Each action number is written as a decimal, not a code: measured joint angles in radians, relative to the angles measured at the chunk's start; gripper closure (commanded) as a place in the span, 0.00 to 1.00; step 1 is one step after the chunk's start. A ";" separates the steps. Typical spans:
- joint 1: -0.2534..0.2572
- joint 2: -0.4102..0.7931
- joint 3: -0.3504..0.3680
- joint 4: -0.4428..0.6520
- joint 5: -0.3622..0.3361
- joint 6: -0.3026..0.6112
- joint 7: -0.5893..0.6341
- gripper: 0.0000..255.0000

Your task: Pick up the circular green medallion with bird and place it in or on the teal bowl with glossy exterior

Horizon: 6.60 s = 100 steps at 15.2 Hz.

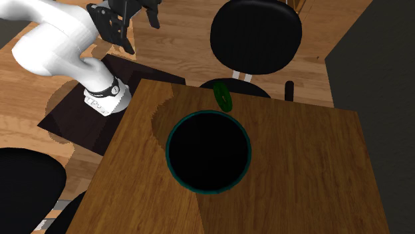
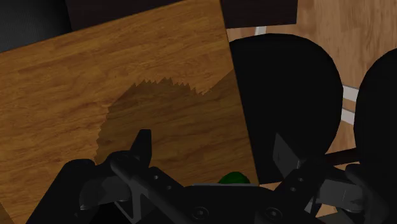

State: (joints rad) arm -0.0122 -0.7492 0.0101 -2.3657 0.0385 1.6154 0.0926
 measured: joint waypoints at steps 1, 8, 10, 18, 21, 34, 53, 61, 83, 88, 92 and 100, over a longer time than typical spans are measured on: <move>0.000 0.000 0.000 0.000 0.000 0.000 0.000 0.00; -0.043 0.180 0.100 0.017 0.033 0.174 0.238 0.00; -0.058 0.254 0.133 0.039 0.036 0.230 0.322 0.00; -0.123 0.552 0.219 0.177 -0.019 0.394 0.651 0.00; -0.128 0.599 0.227 0.191 -0.033 0.426 0.705 0.00; -0.130 0.642 0.231 0.143 -0.045 0.516 0.721 1.00; -0.130 0.606 0.228 0.214 -0.035 0.411 0.713 1.00; -0.130 0.583 0.225 0.301 -0.030 0.301 0.708 1.00; -0.182 0.604 0.154 0.556 -0.044 0.068 0.590 1.00; -0.234 0.654 0.087 0.624 -0.056 0.052 0.473 1.00; -0.269 0.698 0.047 0.662 -0.061 0.059 0.400 1.00; -0.272 0.691 0.043 0.552 -0.061 0.162 0.393 1.00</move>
State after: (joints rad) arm -0.2845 -0.0579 0.0530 -1.8133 -0.0222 1.7769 0.4853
